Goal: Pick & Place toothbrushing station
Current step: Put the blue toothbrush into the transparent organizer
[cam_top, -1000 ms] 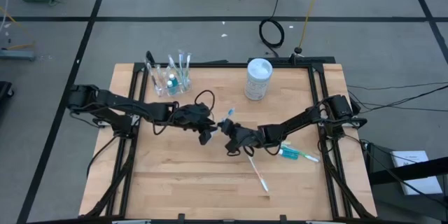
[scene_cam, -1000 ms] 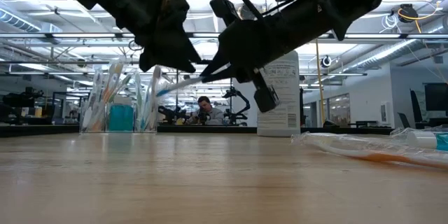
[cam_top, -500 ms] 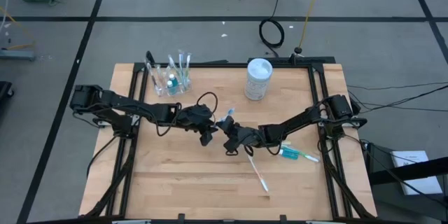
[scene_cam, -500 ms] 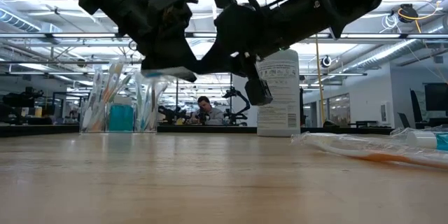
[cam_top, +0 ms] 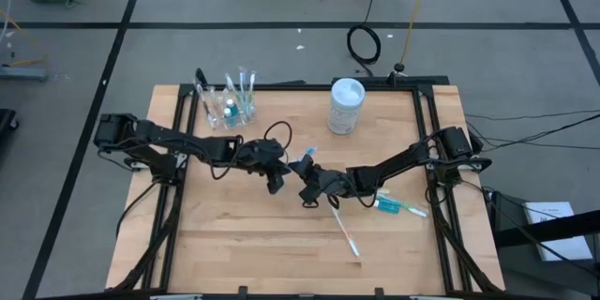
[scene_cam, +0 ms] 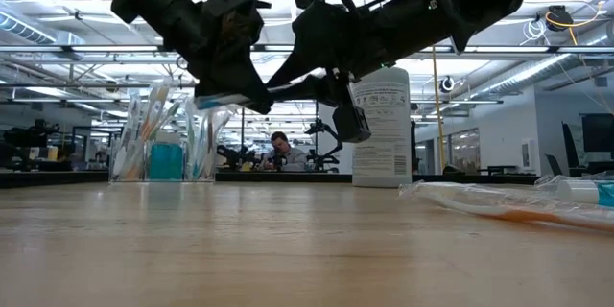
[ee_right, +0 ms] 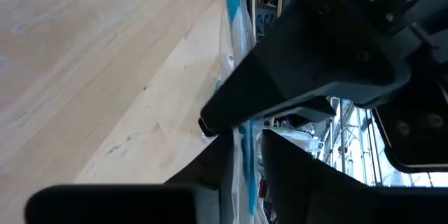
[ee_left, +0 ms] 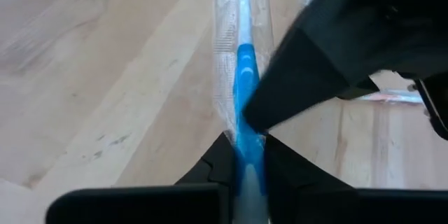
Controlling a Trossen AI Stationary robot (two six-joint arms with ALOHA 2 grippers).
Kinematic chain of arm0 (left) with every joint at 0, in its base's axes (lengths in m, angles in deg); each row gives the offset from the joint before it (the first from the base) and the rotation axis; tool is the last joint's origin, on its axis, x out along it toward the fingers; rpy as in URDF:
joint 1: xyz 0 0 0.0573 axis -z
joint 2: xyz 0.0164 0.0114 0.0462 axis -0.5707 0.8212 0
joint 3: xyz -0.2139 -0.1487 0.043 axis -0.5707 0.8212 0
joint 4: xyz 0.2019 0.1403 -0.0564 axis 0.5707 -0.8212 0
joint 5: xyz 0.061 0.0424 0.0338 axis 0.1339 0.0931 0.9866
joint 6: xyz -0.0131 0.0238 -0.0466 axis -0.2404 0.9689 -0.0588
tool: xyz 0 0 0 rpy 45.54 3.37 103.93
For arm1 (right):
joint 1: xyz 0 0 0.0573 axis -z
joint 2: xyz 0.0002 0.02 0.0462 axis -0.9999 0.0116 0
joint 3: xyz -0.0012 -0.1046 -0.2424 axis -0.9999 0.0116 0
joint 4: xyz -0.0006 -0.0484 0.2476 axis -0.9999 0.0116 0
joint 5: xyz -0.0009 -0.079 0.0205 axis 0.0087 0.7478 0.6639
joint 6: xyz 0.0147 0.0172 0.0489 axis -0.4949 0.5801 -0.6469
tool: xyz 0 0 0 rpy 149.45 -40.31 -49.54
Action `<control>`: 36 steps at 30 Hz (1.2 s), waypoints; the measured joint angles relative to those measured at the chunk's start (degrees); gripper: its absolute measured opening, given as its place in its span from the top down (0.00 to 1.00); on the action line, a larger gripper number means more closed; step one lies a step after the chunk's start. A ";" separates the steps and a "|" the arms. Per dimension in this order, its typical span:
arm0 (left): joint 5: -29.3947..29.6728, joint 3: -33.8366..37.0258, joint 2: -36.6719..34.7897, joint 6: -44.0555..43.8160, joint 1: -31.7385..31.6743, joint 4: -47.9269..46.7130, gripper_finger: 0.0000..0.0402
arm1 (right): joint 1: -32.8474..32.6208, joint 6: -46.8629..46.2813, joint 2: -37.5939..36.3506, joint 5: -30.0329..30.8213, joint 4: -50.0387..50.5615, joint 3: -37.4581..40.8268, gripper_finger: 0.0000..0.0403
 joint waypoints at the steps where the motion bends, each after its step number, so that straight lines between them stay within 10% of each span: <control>1: -0.06 0.00 0.00 -0.09 -0.32 -0.05 0.91 | 0.00 -0.23 0.00 -0.01 0.00 0.00 0.82; 14: 2.25 0.04 -7.16 5.73 -7.90 -7.71 0.91 | -0.07 -7.16 0.00 0.22 0.00 0.02 0.76; 27: 27.31 2.76 -32.70 11.28 -4.49 -18.47 0.91 | -0.07 -23.06 0.00 0.44 -0.46 0.02 0.78; 36: 49.09 27.53 -44.83 21.34 -0.51 12.62 0.91 | 0.78 -28.92 -0.02 -2.45 -0.48 0.02 0.80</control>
